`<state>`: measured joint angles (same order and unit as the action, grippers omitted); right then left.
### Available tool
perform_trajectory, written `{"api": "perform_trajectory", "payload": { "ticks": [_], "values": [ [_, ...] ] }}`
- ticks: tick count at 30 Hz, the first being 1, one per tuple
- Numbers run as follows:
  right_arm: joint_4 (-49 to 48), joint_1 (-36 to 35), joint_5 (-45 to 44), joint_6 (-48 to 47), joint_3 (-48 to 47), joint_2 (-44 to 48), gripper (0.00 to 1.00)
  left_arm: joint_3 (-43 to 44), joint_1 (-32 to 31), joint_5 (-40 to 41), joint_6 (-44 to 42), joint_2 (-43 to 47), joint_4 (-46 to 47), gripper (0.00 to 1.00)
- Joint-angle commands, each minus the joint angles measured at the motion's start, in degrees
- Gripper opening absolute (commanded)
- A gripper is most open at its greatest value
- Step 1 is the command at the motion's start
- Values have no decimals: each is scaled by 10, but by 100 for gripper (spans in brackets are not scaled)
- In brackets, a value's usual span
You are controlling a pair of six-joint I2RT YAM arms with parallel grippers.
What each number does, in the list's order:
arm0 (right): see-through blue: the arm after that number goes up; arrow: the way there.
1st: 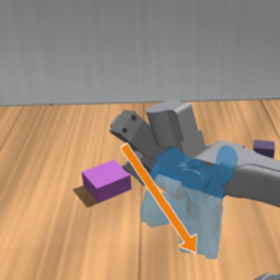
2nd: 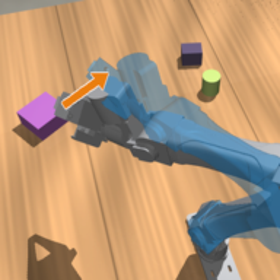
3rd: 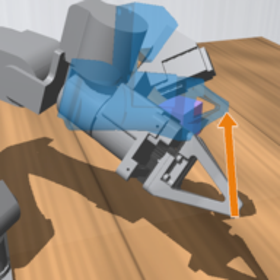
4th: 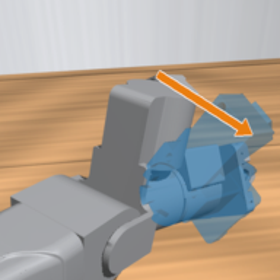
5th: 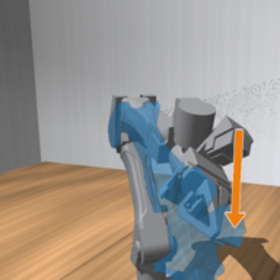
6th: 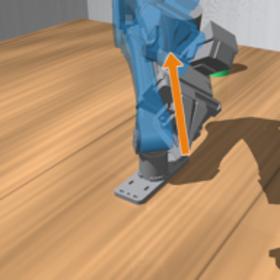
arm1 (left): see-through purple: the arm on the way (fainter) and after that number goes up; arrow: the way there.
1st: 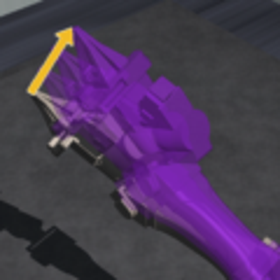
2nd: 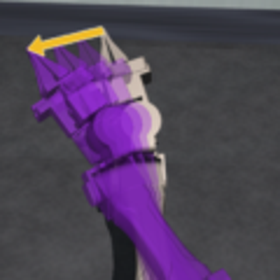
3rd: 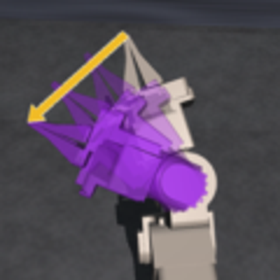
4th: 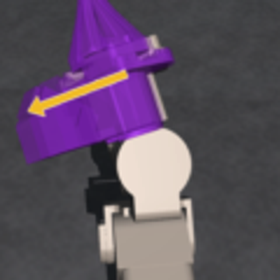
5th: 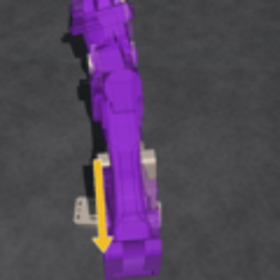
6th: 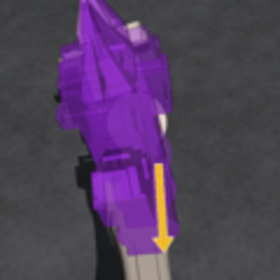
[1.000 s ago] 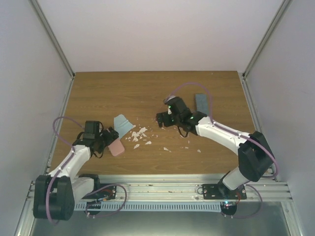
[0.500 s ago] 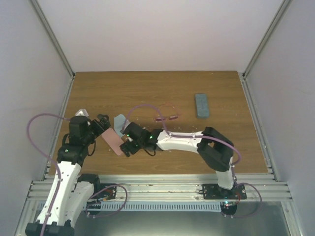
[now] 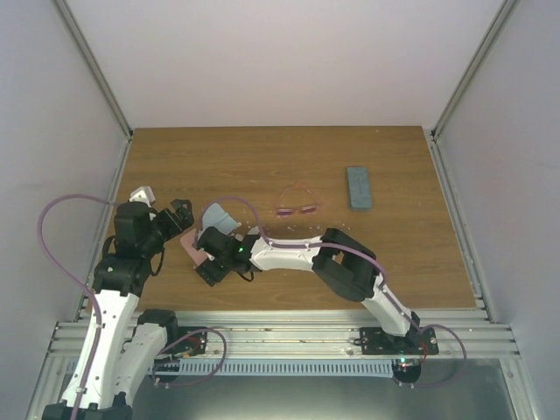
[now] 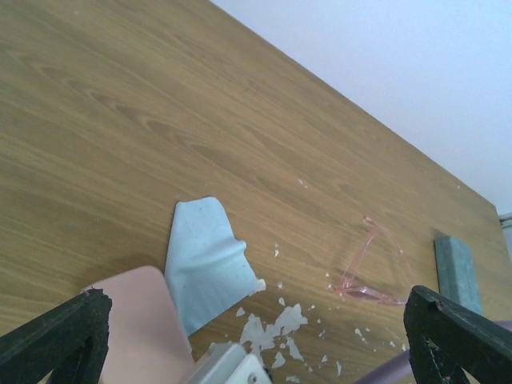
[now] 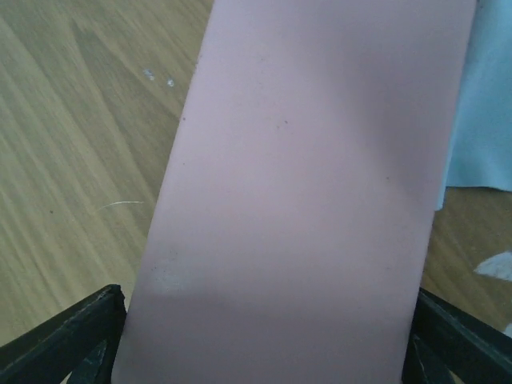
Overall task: Organize the sunglasses
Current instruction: Pick up the sunglasses case from the center of the board, then place the sunglasses case at the center of the board.
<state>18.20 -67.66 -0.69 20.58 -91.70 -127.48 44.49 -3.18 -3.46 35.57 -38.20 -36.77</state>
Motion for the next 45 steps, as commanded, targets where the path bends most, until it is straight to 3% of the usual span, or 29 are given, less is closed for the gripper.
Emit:
{"api": "perform_trajectory", "payload": {
  "ticks": [1, 4, 6, 12, 16, 23, 26, 30, 35, 41, 45],
  "values": [
    [28, -18, -2, 2, -23, -25, 83, 26, -2, 8, -25, -3, 14, 99],
    [30, -20, -25, 6, -24, -24, 68, 33, -2, 8, -29, -6, 14, 99],
    [26, -20, -31, 7, -21, -11, 63, 39, -2, 8, -33, -7, 14, 99],
    [-56, -23, -46, 29, 77, 117, 64, 63, -2, -39, -67, -16, 13, 99],
    [-78, -11, -98, 97, 182, 219, 64, 64, -1, -63, -85, -20, 18, 99],
    [41, 46, -214, 296, 365, 375, 64, 11, 1, -68, -85, 20, 62, 99],
    [83, 56, -220, 345, 422, 429, 64, -5, 2, -93, -86, 26, 79, 99],
    [103, 65, -191, 372, 464, 443, 64, -14, 2, -126, -74, 16, 93, 99],
    [101, 72, -142, 360, 449, 390, 65, -26, 2, -108, -76, 17, 113, 99],
    [38, 71, -42, 253, 414, 345, 90, -28, 2, -94, -99, 7, 108, 99],
    [10, 71, 40, 204, 385, 319, 97, -21, 2, -97, -111, -8, 101, 99]
  ]
}}
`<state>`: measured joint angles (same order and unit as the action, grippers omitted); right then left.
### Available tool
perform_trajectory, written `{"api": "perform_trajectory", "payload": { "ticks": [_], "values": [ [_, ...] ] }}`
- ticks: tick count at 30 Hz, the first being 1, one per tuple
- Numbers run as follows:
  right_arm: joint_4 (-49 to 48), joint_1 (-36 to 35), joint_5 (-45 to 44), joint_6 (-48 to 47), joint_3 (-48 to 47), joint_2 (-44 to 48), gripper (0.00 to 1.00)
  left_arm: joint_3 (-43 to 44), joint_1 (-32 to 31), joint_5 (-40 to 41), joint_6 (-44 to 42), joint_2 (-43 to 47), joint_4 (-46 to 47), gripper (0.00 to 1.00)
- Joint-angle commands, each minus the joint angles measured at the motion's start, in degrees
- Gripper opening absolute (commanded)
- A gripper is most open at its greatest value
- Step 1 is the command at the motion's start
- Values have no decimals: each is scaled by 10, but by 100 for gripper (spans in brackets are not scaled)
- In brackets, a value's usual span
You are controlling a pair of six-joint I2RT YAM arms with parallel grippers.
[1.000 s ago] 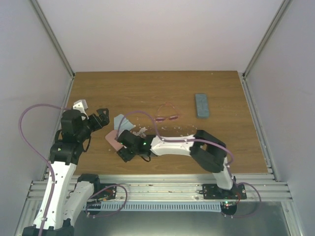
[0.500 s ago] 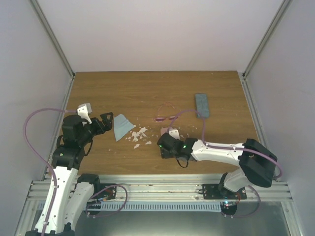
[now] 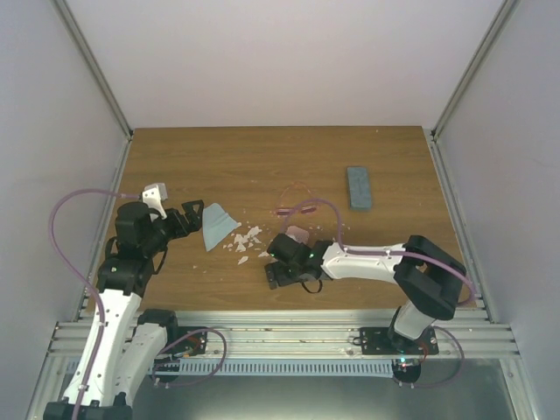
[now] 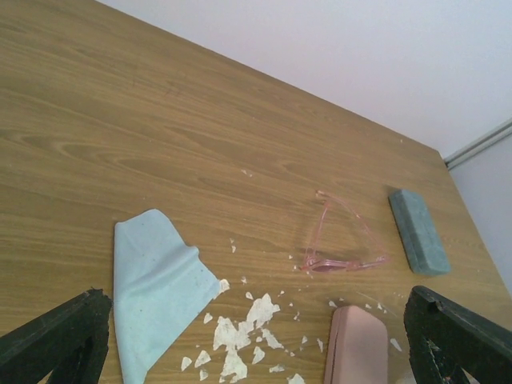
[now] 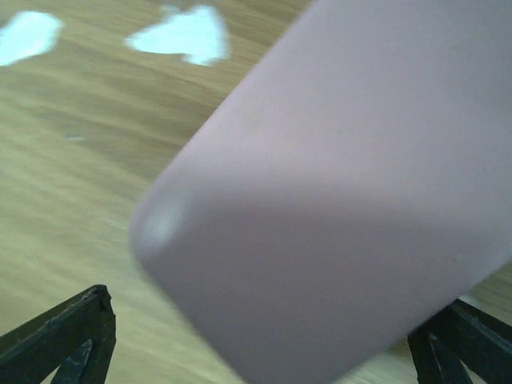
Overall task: Organize the sunglasses
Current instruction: Place the sunglasses case at the center of the board.
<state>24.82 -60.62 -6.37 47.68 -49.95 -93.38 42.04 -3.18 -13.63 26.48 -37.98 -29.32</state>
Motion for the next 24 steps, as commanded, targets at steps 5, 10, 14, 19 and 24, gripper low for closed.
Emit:
{"api": "perform_trajectory", "payload": {
  "ticks": [5, 10, 14, 19, 24],
  "values": [
    [-115, 2, 180, -124, -62, -40, 100, -10, 2, -37, -13, -13, 49, 99],
    [-166, 15, 177, -150, -81, -58, 100, -51, 1, -135, 4, -22, 104, 99],
    [-143, 28, 148, -163, -67, -20, 99, -86, -2, -202, 17, -40, 145, 91],
    [-152, 83, 114, -186, 11, 70, 98, -139, -31, -221, 57, -60, 184, 79],
    [-162, 164, 112, -253, 19, 49, 99, -193, -95, -205, 114, -82, 250, 76]
  ]
}}
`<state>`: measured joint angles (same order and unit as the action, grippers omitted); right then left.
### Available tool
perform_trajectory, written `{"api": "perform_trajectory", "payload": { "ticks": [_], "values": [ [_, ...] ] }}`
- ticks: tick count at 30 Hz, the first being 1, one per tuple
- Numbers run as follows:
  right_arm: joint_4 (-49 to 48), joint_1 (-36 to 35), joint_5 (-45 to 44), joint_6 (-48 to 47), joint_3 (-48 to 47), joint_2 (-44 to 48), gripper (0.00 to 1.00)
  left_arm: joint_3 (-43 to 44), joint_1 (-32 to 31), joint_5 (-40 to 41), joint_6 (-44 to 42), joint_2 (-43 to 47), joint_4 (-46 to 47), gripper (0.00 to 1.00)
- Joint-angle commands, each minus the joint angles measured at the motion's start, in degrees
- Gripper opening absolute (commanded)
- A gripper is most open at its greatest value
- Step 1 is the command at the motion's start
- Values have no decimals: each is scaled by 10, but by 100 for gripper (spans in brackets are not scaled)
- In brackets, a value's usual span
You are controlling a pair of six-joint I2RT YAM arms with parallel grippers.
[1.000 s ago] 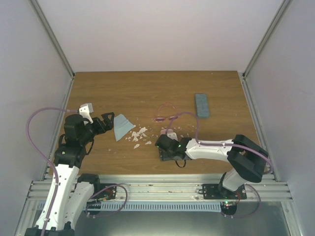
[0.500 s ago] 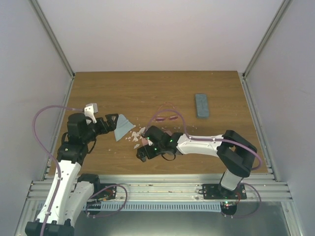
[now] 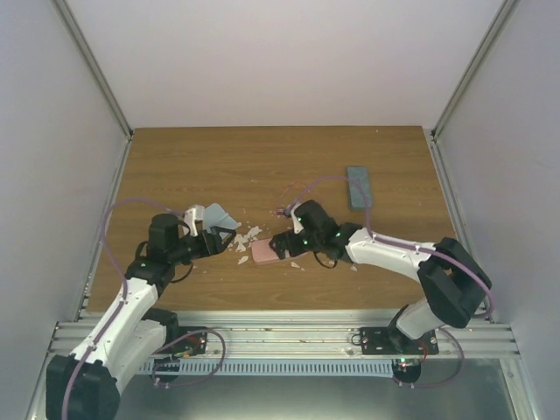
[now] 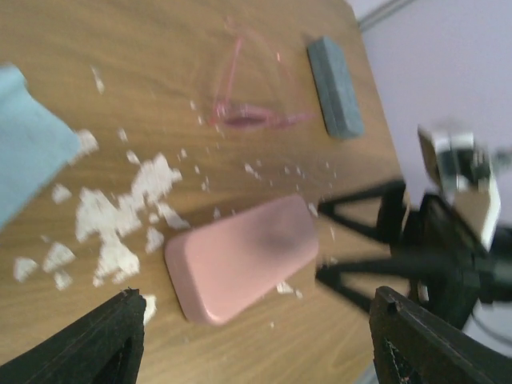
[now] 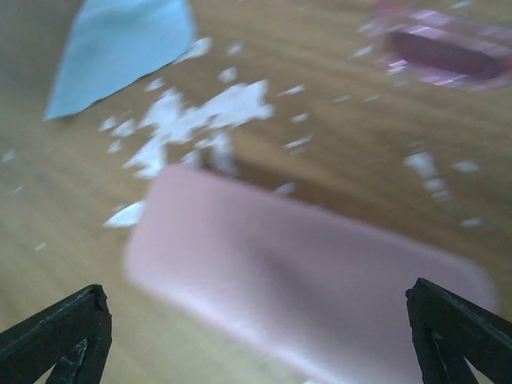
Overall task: Organize the sunglasses
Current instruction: Place the sunglasses case at the center of the board, then pick up the sunglasses case from the center of the board.
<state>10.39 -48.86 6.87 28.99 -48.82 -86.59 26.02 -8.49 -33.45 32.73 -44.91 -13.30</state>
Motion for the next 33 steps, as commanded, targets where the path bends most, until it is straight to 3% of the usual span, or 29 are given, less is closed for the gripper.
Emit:
{"api": "perform_trajectory", "payload": {
  "ticks": [1, 10, 13, 20, 23, 26, 30, 33],
  "values": [
    [-21, 58, -17, -82, 1, -34, 100, -39, -59, 3, 60, -19, 99, 77],
    [-28, 114, 129, -168, -60, -118, 100, -58, -147, 55, 79, -88, 131, 78],
    [-21, 115, 173, -169, -48, -110, 100, -58, -160, 64, 78, -103, 131, 78],
    [17, 87, 186, -167, 27, -44, 100, -58, -172, 81, 84, -100, 131, 78],
    [46, 45, 138, -161, 32, -23, 100, -56, -172, 87, 85, -100, 131, 78],
    [83, -8, 37, -150, 14, -26, 100, -57, -172, 96, 91, -98, 131, 78],
    [155, -68, -115, -126, -42, -85, 100, -58, -173, 112, 95, -87, 128, 79],
    [188, -96, -176, -105, -82, -125, 100, -58, -173, 130, 97, -70, 112, 79]
  ]
}}
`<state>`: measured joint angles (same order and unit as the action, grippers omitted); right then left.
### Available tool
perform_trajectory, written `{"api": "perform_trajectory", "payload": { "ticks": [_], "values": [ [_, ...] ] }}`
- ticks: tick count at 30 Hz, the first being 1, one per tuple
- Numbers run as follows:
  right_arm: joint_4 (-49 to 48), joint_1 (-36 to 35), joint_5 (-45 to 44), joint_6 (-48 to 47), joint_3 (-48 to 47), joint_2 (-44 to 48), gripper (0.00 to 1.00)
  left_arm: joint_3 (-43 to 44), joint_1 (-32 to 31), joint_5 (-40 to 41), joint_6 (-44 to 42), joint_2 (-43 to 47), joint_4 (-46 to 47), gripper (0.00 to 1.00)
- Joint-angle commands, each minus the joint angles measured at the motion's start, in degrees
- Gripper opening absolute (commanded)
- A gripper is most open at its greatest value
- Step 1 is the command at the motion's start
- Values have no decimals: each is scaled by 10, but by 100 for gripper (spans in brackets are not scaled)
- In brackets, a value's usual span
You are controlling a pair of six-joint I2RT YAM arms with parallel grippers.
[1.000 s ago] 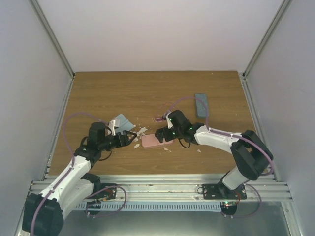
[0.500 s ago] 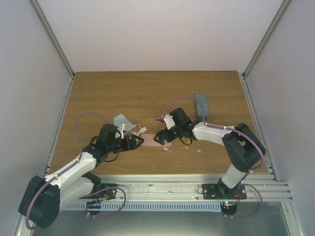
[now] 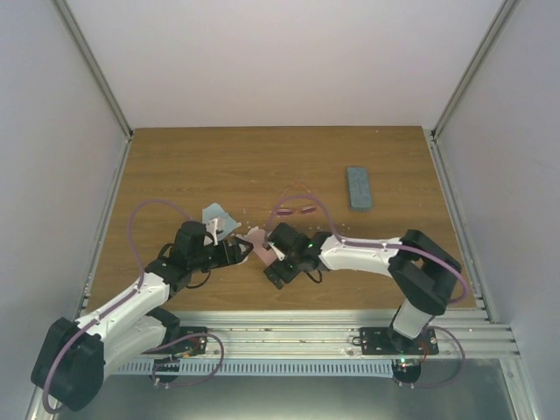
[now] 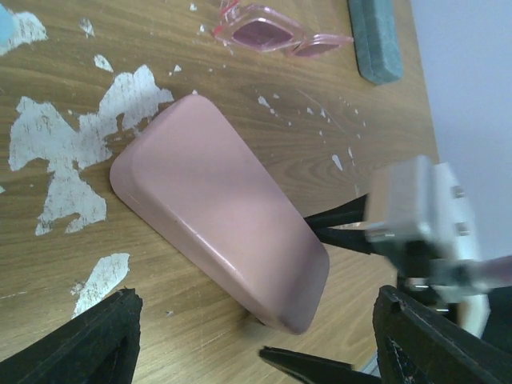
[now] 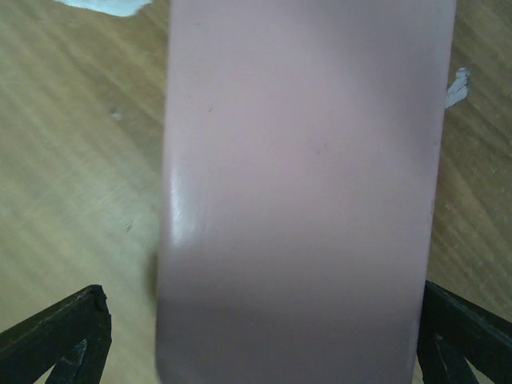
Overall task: Organize the sunglasses
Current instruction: Pick up the sunglasses case from the center of the board, then open the sunglasses case.
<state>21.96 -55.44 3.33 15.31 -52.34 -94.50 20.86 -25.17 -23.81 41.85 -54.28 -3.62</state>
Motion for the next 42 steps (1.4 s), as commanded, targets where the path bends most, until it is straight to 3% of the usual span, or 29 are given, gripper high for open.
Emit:
{"api": "perform_trajectory", "payload": {
  "ticks": [1, 5, 10, 14, 18, 29, 35, 42],
  "values": [
    [78, -34, -146, 38, -55, -56, 100, -6, -6, 42, 6, 31, 8, 79],
    [83, -40, -132, 57, -74, -85, 95, -10, -5, 64, 10, 62, -10, 81],
    [100, -40, -120, 83, -82, -97, 66, -14, -5, 77, 22, 89, -24, 81],
    [72, -31, -117, 90, -67, -72, 57, -20, -5, 75, 33, 115, -6, 81],
    [12, -4, -75, 82, -41, -17, 56, -19, -5, 47, 37, 123, 23, 84],
    [-175, 136, 309, 124, 26, 159, 57, 25, -6, -89, 94, 117, 149, 88],
    [-245, 148, 457, 215, 15, 204, 57, 66, -8, -156, 162, 83, 217, 88],
    [-336, 149, 536, 305, 30, 232, 57, 86, -12, -165, 163, 61, 279, 87]
  ]
}}
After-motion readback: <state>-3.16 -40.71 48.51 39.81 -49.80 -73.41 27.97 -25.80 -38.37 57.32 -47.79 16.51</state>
